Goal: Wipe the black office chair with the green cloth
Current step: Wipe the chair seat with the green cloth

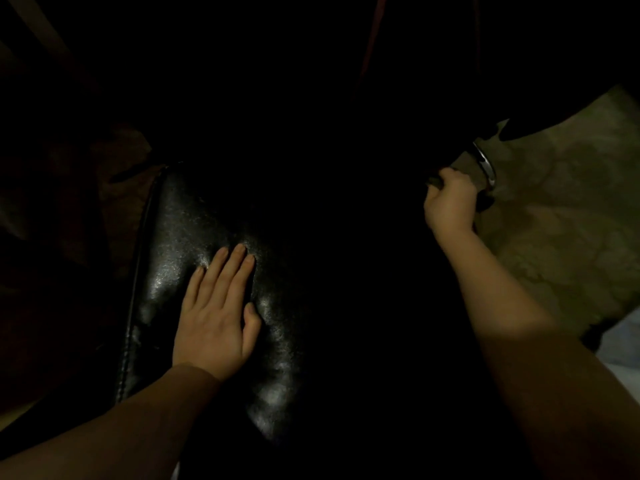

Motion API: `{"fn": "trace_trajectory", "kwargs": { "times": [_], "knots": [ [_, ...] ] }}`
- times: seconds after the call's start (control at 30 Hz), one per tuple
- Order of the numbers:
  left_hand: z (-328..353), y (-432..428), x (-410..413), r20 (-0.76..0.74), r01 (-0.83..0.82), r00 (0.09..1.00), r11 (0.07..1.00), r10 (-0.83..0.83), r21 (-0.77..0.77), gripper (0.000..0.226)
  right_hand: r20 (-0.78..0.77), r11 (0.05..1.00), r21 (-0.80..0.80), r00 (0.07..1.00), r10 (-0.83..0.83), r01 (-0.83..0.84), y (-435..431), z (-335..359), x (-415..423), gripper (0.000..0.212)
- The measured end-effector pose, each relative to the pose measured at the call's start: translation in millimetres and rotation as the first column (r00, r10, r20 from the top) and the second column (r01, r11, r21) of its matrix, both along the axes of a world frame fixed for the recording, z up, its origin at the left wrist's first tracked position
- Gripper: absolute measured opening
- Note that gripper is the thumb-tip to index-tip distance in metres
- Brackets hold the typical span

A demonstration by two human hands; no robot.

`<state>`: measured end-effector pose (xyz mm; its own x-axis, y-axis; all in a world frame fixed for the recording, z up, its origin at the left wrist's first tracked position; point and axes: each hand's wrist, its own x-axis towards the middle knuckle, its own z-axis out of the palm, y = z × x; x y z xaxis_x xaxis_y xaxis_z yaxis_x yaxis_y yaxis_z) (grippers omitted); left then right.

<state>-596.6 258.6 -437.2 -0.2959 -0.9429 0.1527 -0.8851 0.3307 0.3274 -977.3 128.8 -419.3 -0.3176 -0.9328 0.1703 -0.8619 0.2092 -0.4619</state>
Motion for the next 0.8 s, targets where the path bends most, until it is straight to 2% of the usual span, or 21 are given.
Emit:
{"fn": "trace_trajectory", "kwargs": {
  "times": [0.17,0.37,0.47,0.6,0.7,0.8],
  "knots": [
    [2,0,0,0.009,-0.012,1.000,1.000,0.012,0.008,0.062,0.215,0.997,0.022,0.974,0.063,-0.069,58,12,22,0.037],
    [13,2,-3,0.009,-0.028,1.000,0.999,0.027,0.027,0.062,0.137,0.980,-0.154,0.980,0.146,-0.125,166,27,96,0.035],
    [24,8,-5,0.053,-0.014,0.999,0.999,0.011,0.046,0.056,0.208,0.977,-0.107,0.957,0.204,-0.185,221,31,118,0.034],
    [42,21,-10,0.235,0.029,0.971,0.998,-0.041,0.051,0.048,0.243,0.961,-0.053,0.930,0.276,-0.271,286,34,144,0.034],
    [52,28,-20,0.320,-0.050,0.947,0.986,-0.004,0.158,0.049,0.250,0.941,-0.031,0.909,0.332,-0.336,318,38,157,0.035],
    [51,66,-36,0.256,-0.213,0.954,0.953,0.156,0.214,0.058,0.257,0.922,-0.001,0.891,0.374,-0.387,338,40,164,0.039]
  ]
}}
